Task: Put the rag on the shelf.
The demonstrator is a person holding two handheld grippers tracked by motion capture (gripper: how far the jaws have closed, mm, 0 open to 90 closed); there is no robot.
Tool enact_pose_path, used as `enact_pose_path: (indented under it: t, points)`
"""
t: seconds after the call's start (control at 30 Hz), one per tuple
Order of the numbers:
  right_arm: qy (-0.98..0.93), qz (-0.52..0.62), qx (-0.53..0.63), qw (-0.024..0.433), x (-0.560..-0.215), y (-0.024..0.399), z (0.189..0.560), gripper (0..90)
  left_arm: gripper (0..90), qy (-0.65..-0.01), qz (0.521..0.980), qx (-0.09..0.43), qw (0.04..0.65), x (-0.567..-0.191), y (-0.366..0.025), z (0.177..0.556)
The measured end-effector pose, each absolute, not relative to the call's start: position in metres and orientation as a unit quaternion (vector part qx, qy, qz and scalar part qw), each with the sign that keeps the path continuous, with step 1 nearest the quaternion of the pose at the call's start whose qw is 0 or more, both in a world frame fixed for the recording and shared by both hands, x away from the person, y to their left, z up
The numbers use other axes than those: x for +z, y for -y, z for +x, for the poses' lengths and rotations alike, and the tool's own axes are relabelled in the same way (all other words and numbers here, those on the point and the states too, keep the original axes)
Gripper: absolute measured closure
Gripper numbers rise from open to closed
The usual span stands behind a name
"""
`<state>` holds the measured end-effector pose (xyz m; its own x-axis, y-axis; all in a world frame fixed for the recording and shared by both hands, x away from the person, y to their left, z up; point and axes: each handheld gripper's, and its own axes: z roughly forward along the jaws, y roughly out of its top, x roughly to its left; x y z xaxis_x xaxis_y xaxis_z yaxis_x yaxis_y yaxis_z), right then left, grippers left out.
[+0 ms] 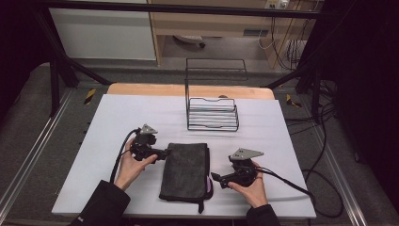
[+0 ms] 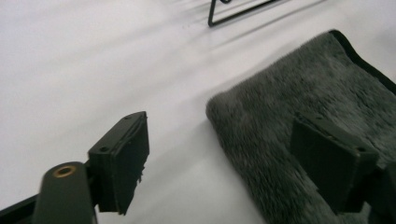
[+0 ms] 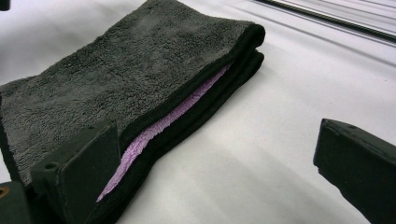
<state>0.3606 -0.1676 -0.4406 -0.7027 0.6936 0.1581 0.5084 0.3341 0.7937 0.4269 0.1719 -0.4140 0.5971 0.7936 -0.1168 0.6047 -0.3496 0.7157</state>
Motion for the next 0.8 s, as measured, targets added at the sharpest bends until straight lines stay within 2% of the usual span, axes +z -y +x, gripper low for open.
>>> enact_pose_path:
  t: [0.17, 0.3, 0.37, 0.43, 0.47, 0.6, 0.8]
  points:
    - [-0.811, 0.371, 0.440, 0.104, -0.441, 0.167, 0.361, 1.6, 26.1, -0.438, 0.810, 0.126, 0.368, -0.421, -0.165, 0.439]
    - [-0.811, 0.372, 0.440, 0.102, -0.442, 0.167, 0.361, 1.7, 36.6, -0.443, 0.809, 0.115, 0.367, -0.429, -0.160, 0.444]
    - [-0.811, 0.372, 0.440, 0.101, -0.442, 0.167, 0.361, 1.8, 38.4, -0.447, 0.809, 0.109, 0.365, -0.434, -0.159, 0.447]
    - [-0.811, 0.375, 0.439, 0.100, -0.442, 0.167, 0.361, 1.8, 46.8, -0.449, 0.810, 0.097, 0.364, -0.438, -0.159, 0.449]
    - [-0.811, 0.375, 0.439, 0.100, -0.442, 0.167, 0.361, 1.8, 46.8, -0.451, 0.810, 0.090, 0.363, -0.440, -0.159, 0.449]
    - [-0.810, 0.376, 0.439, 0.097, -0.443, 0.166, 0.361, 1.8, 55.9, -0.449, 0.812, 0.078, 0.365, -0.443, -0.158, 0.448]
    - [-0.812, 0.376, 0.436, 0.095, -0.444, 0.166, 0.362, 1.8, 64.9, -0.445, 0.813, 0.083, 0.367, -0.444, -0.155, 0.443]
